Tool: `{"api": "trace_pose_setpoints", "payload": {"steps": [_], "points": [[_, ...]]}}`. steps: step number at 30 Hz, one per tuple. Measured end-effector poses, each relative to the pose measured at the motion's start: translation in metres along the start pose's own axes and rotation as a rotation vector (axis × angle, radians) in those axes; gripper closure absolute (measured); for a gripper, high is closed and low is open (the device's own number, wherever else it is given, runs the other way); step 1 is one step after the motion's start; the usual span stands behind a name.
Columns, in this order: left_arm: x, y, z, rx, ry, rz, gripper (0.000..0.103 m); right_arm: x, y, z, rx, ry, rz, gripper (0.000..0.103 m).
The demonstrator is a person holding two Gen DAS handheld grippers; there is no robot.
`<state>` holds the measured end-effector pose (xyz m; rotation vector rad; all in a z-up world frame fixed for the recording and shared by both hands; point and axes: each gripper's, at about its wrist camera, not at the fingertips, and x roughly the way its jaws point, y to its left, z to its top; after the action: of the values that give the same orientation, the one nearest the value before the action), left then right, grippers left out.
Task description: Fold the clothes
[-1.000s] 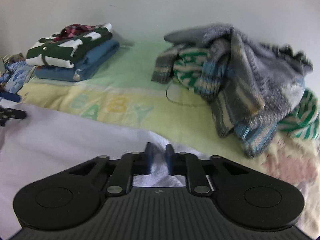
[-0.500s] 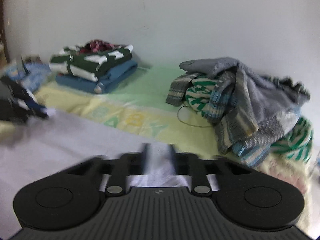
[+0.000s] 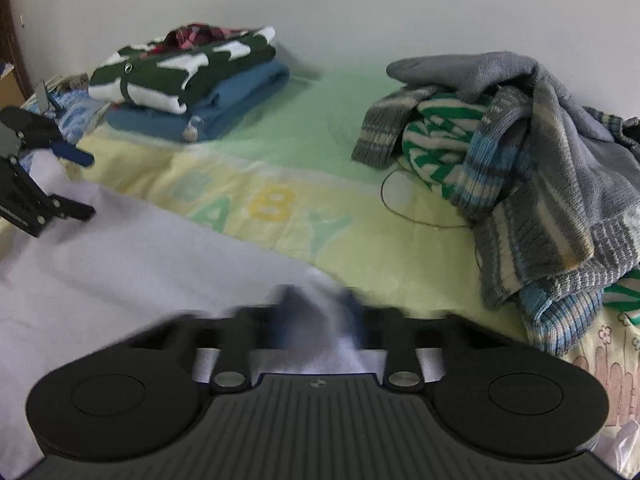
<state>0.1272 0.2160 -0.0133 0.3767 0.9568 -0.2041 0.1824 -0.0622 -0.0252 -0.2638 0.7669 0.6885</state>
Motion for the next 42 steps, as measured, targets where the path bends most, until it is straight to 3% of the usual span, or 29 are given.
{"api": "trace_pose_setpoints", "payload": {"steps": [4,7,14,21,23,27,30,33,35,38,42], "points": [[-0.005,-0.015,-0.003,0.047,-0.008,0.014,0.093,-0.018,0.009,0.0,-0.032,-0.051,0.019,0.101],[-0.014,-0.023,-0.011,0.053,-0.021,0.045,0.1,-0.044,0.012,0.001,-0.017,-0.11,0.044,0.101],[-0.058,-0.03,-0.044,-0.064,-0.069,0.027,0.101,-0.111,0.037,-0.024,-0.045,-0.162,0.125,0.101],[-0.098,-0.054,-0.087,-0.118,-0.059,-0.011,0.1,-0.136,0.075,-0.086,-0.074,-0.033,0.166,0.101],[-0.111,-0.055,-0.087,-0.133,-0.091,-0.005,0.094,-0.133,0.081,-0.104,-0.056,0.003,0.162,0.101],[-0.123,-0.052,-0.062,-0.148,-0.177,-0.025,0.072,-0.124,0.09,-0.122,-0.044,0.049,0.142,0.1],[-0.106,-0.058,-0.043,-0.132,-0.186,-0.026,0.061,-0.126,0.095,-0.12,-0.043,0.065,0.128,0.093],[-0.075,-0.065,-0.028,-0.119,-0.138,-0.032,0.052,-0.15,0.092,-0.106,0.003,-0.015,0.153,0.082],[-0.058,-0.071,-0.026,-0.115,-0.106,-0.014,0.049,-0.163,0.087,-0.095,0.05,-0.1,0.126,0.053],[-0.04,-0.077,-0.03,-0.133,-0.058,-0.011,0.052,-0.161,0.077,-0.079,0.115,-0.173,0.064,0.054],[-0.046,-0.081,-0.038,-0.145,-0.066,-0.011,0.055,-0.126,0.071,-0.062,0.158,-0.171,-0.02,0.054]]}}
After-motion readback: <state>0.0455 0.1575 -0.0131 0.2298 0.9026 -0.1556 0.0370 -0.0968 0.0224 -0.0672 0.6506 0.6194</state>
